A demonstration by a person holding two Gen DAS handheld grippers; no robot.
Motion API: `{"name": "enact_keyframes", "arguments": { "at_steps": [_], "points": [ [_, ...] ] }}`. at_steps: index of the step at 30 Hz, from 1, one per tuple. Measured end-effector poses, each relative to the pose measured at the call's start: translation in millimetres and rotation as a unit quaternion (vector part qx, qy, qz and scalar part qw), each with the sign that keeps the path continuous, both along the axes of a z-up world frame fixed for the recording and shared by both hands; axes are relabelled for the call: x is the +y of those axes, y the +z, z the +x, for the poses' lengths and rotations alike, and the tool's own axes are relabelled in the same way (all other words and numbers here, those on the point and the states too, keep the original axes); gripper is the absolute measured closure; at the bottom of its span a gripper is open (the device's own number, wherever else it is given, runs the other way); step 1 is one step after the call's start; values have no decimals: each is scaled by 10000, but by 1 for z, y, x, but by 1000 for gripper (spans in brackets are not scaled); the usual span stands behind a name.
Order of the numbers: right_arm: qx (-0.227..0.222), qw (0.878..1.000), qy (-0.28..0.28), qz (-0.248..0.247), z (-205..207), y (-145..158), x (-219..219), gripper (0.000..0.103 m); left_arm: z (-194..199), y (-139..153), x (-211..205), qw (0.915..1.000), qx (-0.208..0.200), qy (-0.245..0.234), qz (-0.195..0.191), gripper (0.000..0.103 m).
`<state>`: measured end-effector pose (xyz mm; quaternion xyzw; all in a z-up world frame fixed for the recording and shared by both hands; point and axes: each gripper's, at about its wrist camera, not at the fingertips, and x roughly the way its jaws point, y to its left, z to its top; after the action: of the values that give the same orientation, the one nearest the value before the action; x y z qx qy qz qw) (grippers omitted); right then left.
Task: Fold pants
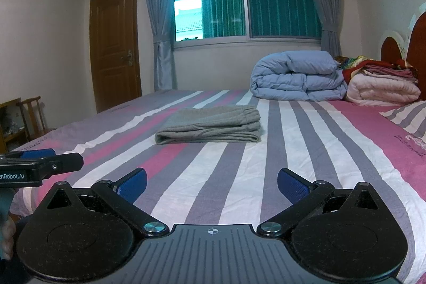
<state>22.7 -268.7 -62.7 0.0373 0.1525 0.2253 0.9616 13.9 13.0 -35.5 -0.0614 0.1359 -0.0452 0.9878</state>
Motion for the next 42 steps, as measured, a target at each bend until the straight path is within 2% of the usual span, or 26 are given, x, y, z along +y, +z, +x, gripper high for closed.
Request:
{"name": "enact_keyframes", "arguments": {
  "at_steps": [42],
  "points": [
    [4,10000,7,-4,-1,1,-2,0,1,0,1,10000,-30,-52,69,6]
  ]
}}
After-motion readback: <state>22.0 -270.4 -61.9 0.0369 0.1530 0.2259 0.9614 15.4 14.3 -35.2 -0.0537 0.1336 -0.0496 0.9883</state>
